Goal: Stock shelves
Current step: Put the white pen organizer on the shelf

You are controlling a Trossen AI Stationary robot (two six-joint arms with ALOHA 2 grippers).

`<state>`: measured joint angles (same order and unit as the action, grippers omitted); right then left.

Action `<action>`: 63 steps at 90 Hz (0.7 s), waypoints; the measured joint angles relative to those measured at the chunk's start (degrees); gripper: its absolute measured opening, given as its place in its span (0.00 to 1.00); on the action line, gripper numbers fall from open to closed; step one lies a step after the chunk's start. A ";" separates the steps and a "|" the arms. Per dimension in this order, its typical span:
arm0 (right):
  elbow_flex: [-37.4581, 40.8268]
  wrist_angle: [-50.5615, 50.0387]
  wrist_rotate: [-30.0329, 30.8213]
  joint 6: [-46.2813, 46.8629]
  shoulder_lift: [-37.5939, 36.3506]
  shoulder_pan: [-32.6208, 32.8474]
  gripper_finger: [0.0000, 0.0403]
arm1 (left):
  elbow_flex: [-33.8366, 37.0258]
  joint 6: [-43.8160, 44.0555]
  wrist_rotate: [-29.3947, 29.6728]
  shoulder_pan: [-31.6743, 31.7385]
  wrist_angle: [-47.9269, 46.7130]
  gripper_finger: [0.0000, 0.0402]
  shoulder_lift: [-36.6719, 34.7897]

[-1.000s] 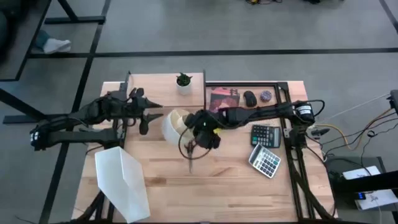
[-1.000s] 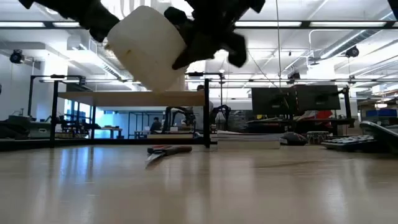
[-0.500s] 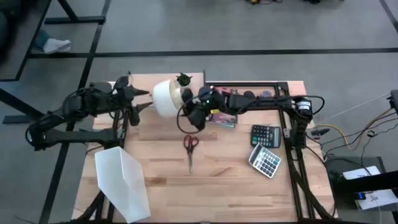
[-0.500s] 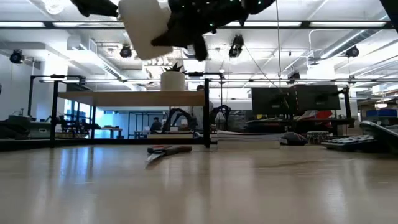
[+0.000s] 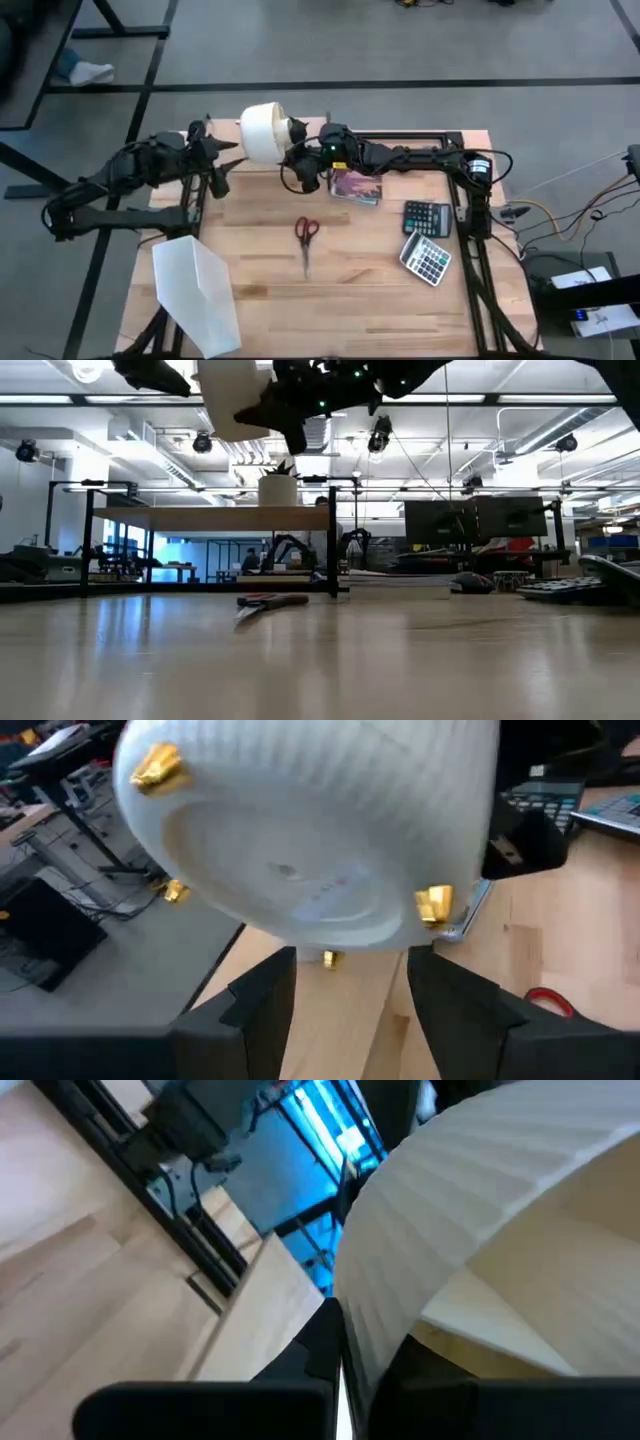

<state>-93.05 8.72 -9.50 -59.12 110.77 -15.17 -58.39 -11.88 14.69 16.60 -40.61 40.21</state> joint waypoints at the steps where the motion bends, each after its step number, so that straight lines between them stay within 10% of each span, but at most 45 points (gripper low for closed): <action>1: -0.17 -0.08 0.39 0.49 0.01 -0.10 0.00 | 0.00 0.09 0.07 0.00 -0.05 0.45 0.07; 26: -8.85 -7.87 3.81 10.80 0.49 -1.74 0.00 | 0.04 4.14 14.43 0.17 -1.76 0.44 1.83; 63: -24.30 -41.90 16.98 14.46 0.41 -4.46 0.00 | 0.93 9.94 14.78 0.55 -5.99 0.41 5.39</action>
<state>-117.34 -33.18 7.48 -44.66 111.19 -19.63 -57.47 -1.93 29.47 17.15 -46.59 45.59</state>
